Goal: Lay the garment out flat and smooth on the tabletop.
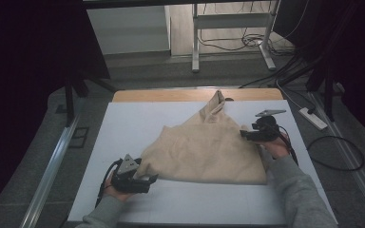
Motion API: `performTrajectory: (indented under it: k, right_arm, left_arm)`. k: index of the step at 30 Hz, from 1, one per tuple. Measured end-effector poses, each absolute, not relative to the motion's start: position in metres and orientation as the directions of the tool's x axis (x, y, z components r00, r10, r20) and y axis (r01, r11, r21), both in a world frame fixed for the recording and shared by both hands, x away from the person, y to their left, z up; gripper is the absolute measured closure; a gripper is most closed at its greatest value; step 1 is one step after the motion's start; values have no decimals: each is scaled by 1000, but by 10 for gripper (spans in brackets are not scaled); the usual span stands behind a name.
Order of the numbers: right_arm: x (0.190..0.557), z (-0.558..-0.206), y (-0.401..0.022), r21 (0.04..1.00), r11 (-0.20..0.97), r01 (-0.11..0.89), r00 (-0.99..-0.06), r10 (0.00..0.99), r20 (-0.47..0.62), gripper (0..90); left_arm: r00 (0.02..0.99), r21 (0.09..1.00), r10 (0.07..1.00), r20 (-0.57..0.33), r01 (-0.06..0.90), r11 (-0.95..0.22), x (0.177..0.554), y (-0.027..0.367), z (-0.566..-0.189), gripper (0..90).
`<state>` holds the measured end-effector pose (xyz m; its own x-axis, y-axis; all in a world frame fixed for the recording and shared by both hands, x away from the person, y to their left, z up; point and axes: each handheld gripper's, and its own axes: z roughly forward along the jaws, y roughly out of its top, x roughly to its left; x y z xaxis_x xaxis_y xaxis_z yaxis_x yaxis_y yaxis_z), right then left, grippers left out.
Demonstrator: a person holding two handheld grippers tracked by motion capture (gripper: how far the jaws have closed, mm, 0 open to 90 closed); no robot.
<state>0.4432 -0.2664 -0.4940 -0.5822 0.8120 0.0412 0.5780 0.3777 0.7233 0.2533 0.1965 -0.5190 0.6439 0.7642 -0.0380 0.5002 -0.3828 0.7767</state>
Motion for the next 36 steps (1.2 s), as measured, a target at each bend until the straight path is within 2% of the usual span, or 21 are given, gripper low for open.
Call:
performTrajectory:
  k: [4,8,9,10,13,14,17,24,28,29,30,31,32,36]
  right_arm:
    - [445,-499,-259,705,412,577,-606,795,31,369]
    - [443,-500,-254,700,448,556,-624,781,-4,509]
    - [441,-497,-253,709,464,531,-630,776,-36,589]
    - [441,-497,-253,709,464,531,-630,776,-36,589]
    - [436,-491,-249,726,488,485,-631,770,-96,713]
    - [436,-491,-249,726,488,485,-631,770,-96,713]
    - [430,-484,-249,748,478,461,-642,761,-90,804]
    - [406,-467,-256,786,448,425,-684,728,-45,816]
    - [373,-462,-263,810,445,381,-722,691,-40,816]
    - [355,-461,-265,824,424,376,-741,671,-7,816]
    - [355,-461,-265,824,424,376,-741,671,-7,816]
    - [335,-463,-265,822,434,369,-766,643,4,816]
    - [335,-463,-265,822,434,369,-766,643,4,816]
    - [292,-476,-260,804,475,357,-819,574,24,815]
  left_arm:
    - [644,776,764,-37,500,-384,253,196,-519,119]
    - [643,776,765,-36,500,-383,253,197,-519,120]
    - [642,776,766,-37,501,-383,253,197,-519,120]
    - [642,776,766,-37,501,-382,253,197,-519,120]
    - [642,777,766,-35,500,-383,253,197,-519,120]
    - [641,778,767,-35,499,-381,253,197,-519,120]
    - [636,781,771,-38,500,-374,253,198,-518,120]
    - [619,793,784,-44,500,-349,252,203,-516,120]
    - [613,800,788,-55,500,-333,252,206,-514,119]
    - [614,805,788,-54,494,-330,251,207,-513,120]
    - [613,809,788,-55,490,-325,251,207,-512,120]
    - [613,813,788,-55,486,-321,250,208,-511,121]
    - [614,816,788,-55,482,-319,250,208,-511,121]
    - [612,822,789,-55,476,-313,249,209,-509,121]
